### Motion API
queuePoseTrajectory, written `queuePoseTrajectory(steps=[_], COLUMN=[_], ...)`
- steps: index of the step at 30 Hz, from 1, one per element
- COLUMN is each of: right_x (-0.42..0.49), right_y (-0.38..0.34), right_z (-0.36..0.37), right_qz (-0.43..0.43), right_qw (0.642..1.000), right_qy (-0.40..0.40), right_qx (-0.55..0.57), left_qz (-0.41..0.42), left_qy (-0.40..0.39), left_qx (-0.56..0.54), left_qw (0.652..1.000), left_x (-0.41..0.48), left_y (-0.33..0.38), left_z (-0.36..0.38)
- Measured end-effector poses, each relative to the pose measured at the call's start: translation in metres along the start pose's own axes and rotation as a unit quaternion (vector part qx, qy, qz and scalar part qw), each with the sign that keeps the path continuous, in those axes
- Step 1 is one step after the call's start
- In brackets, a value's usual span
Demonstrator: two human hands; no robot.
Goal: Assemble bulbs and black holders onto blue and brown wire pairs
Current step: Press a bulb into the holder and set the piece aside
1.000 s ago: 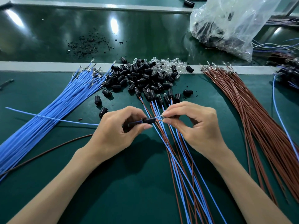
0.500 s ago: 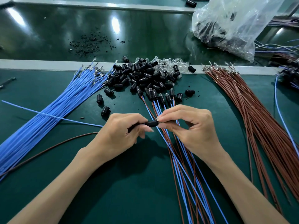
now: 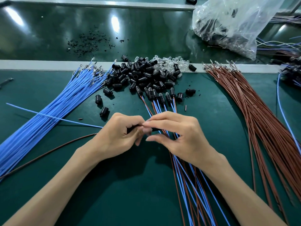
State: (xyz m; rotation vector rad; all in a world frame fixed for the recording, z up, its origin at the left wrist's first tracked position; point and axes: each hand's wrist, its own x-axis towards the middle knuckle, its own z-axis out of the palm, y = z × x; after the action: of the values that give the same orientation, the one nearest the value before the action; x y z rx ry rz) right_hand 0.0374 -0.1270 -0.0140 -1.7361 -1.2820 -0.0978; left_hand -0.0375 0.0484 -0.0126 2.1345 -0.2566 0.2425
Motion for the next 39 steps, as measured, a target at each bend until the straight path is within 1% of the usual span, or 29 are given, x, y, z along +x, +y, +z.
queuePoseTrajectory(steps=[3, 7, 9, 12, 16, 19, 21, 22, 23, 25, 27, 28, 29, 30, 31, 33, 35, 36, 37, 38, 39], right_x=[0.002, 0.000, -0.001, -0.003, -0.004, -0.002, 0.000, 0.002, 0.003, 0.007, 0.014, 0.020, 0.025, 0.032, 0.039, 0.051, 0.062, 0.066, 0.068, 0.068, 0.067], right_y=[0.003, 0.006, 0.006, 0.007, 0.010, 0.008, 0.007, 0.006, 0.005, 0.004, 0.009, 0.012, 0.015, 0.018, 0.020, 0.025, 0.030, 0.031, 0.033, 0.033, 0.032], right_z=[0.003, 0.001, -0.001, -0.003, -0.010, -0.011, -0.010, -0.011, -0.012, -0.020, -0.028, -0.032, -0.034, -0.034, -0.034, -0.031, -0.028, -0.026, -0.024, -0.022, -0.020], right_qz=[-0.004, 0.016, 0.029, 0.043, 0.055, 0.056, 0.053, 0.070, 0.106, 0.210, 0.306, 0.341, 0.367, 0.385, 0.397, 0.410, 0.417, 0.418, 0.413, 0.402, 0.383], right_qw=[1.000, 0.999, 0.998, 0.996, 0.996, 0.996, 0.997, 0.997, 0.994, 0.969, 0.922, 0.897, 0.873, 0.857, 0.849, 0.851, 0.864, 0.877, 0.894, 0.908, 0.920], right_qy=[0.012, -0.026, -0.043, -0.056, -0.064, -0.050, -0.021, 0.007, 0.040, 0.111, 0.180, 0.203, 0.213, 0.211, 0.202, 0.180, 0.160, 0.148, 0.130, 0.106, 0.083], right_qx=[0.005, -0.008, -0.034, -0.051, -0.039, -0.041, -0.044, -0.034, -0.011, 0.062, 0.152, 0.197, 0.239, 0.269, 0.283, 0.276, 0.234, 0.184, 0.117, 0.055, 0.007], left_qz=[-0.013, -0.015, -0.016, -0.020, -0.025, -0.029, -0.032, -0.041, -0.049, -0.056, -0.065, -0.082, -0.109, -0.140, -0.168, -0.210, -0.242, -0.260, -0.276, -0.290, -0.301], left_qy=[-0.018, -0.018, -0.010, -0.007, -0.012, -0.015, -0.009, -0.006, -0.003, -0.006, -0.014, -0.026, -0.047, -0.075, -0.102, -0.150, -0.187, -0.199, -0.205, -0.210, -0.213], left_qx=[0.000, -0.012, -0.005, 0.012, 0.020, 0.017, 0.024, 0.027, 0.031, 0.057, 0.074, 0.048, -0.012, -0.099, -0.191, -0.346, -0.451, -0.482, -0.492, -0.482, -0.449], left_qw=[1.000, 1.000, 1.000, 1.000, 0.999, 0.999, 0.999, 0.999, 0.998, 0.997, 0.995, 0.995, 0.993, 0.982, 0.962, 0.902, 0.839, 0.813, 0.800, 0.800, 0.814], left_x=[-0.001, 0.001, 0.002, 0.002, 0.002, 0.002, 0.003, 0.004, 0.005, 0.008, 0.010, 0.012, 0.014, 0.016, 0.016, 0.016, 0.013, 0.011, 0.011, 0.010, 0.009], left_y=[-0.001, 0.000, -0.001, -0.001, -0.001, -0.001, -0.001, -0.001, 0.000, 0.003, 0.012, 0.019, 0.029, 0.040, 0.052, 0.072, 0.082, 0.083, 0.083, 0.082, 0.079], left_z=[0.000, -0.001, -0.002, -0.003, -0.005, -0.006, -0.005, -0.005, -0.006, -0.012, -0.016, -0.015, -0.011, -0.004, 0.005, 0.026, 0.043, 0.047, 0.050, 0.051, 0.050])
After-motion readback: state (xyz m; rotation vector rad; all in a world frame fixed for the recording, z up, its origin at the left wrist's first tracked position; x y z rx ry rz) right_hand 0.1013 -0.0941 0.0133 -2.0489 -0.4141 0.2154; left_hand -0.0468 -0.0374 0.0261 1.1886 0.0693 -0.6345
